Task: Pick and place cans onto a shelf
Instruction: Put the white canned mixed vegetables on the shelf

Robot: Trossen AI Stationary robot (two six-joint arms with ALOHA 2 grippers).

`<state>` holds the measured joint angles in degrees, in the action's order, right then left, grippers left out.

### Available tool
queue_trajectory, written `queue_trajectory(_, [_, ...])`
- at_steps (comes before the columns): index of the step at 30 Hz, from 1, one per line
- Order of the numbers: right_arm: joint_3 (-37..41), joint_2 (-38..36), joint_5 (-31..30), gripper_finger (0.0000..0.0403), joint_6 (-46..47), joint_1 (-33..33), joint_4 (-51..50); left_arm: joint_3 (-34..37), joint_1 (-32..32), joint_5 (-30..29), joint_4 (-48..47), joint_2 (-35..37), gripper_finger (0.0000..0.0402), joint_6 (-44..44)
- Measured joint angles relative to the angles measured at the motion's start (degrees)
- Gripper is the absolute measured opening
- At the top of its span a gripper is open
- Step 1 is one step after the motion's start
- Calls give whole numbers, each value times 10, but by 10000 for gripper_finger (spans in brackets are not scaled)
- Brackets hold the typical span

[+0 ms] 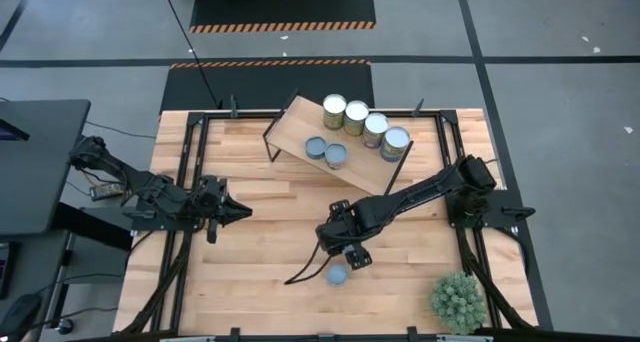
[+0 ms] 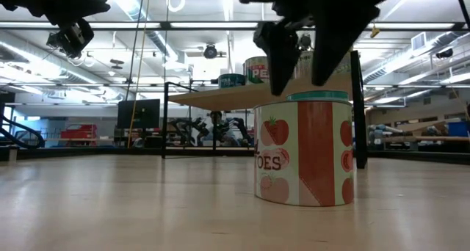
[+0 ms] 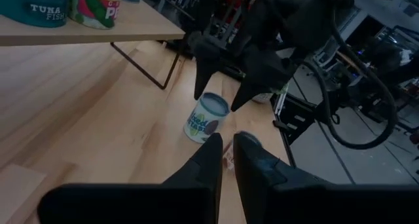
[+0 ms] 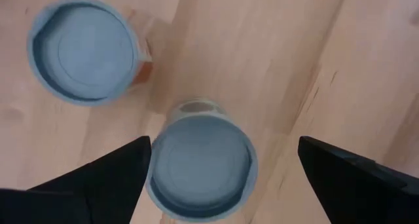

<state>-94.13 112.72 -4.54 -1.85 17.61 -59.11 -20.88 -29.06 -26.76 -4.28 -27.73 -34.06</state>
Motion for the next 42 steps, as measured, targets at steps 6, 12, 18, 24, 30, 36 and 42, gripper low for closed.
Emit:
queue_trajectory(6, [0,14,14,392,58,-2,-9,0,0,0,-1,0,43,-1])
queue_trajectory(12, [-1,24,10,391,48,1,-9,0,0,0,-3,0,43,-1])
queue_trajectory(18, [1,36,-15,391,39,3,-51,0,0,0,-4,0,43,-1])
queue_trajectory(24, [3,36,-51,383,-20,12,-79,0,0,0,-4,0,43,-1])
queue_trajectory(30, [3,35,-72,366,-52,20,-107,0,0,0,-4,0,43,0])
queue_trajectory(36, [-35,32,-59,361,70,13,-141,0,0,0,-3,0,43,-3])
queue_trajectory(42, [-74,31,-9,369,233,-9,-134,0,0,1,-3,0,43,-3])
